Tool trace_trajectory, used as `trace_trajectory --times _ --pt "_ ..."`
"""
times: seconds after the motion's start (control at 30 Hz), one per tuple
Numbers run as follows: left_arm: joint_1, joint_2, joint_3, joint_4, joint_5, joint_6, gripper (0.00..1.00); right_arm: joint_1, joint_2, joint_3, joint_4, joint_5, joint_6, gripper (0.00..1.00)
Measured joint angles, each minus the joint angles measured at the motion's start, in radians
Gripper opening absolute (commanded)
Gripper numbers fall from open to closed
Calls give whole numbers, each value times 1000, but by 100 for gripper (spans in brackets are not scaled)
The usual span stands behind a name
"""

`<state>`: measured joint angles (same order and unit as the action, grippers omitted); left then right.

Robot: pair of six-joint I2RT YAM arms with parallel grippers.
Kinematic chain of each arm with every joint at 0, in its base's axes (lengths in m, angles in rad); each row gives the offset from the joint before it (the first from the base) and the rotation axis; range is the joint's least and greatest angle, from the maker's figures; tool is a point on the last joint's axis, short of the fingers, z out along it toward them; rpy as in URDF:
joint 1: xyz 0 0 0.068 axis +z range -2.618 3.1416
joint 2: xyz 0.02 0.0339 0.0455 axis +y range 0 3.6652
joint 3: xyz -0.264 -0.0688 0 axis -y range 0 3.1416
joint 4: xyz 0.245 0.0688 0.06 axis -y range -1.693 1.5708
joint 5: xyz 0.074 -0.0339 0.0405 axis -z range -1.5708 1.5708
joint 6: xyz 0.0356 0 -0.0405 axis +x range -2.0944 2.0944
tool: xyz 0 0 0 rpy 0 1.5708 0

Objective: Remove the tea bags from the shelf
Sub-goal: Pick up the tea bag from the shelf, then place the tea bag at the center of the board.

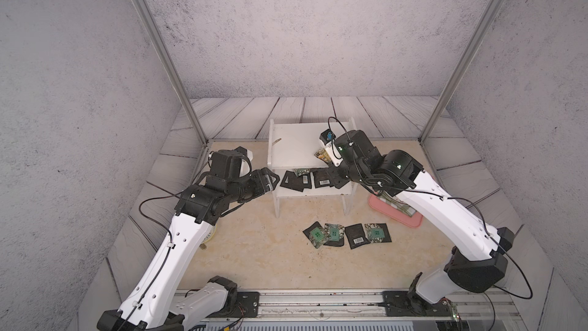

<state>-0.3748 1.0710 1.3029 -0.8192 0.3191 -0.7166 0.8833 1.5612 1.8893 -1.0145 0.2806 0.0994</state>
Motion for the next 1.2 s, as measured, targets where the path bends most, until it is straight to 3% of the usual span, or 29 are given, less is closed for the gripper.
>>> trace_trajectory --times 0.37,0.77,1.2 --pt "0 -17 -13 0 -6 -3 72 1 -60 -97 7 -38 0 0" --pt "0 -23 -63 0 -19 -7 72 13 -302 -388 167 -192 2 0" --pt "3 -72 -142 -1 -43 -14 72 102 -395 -673 316 -340 38 0"
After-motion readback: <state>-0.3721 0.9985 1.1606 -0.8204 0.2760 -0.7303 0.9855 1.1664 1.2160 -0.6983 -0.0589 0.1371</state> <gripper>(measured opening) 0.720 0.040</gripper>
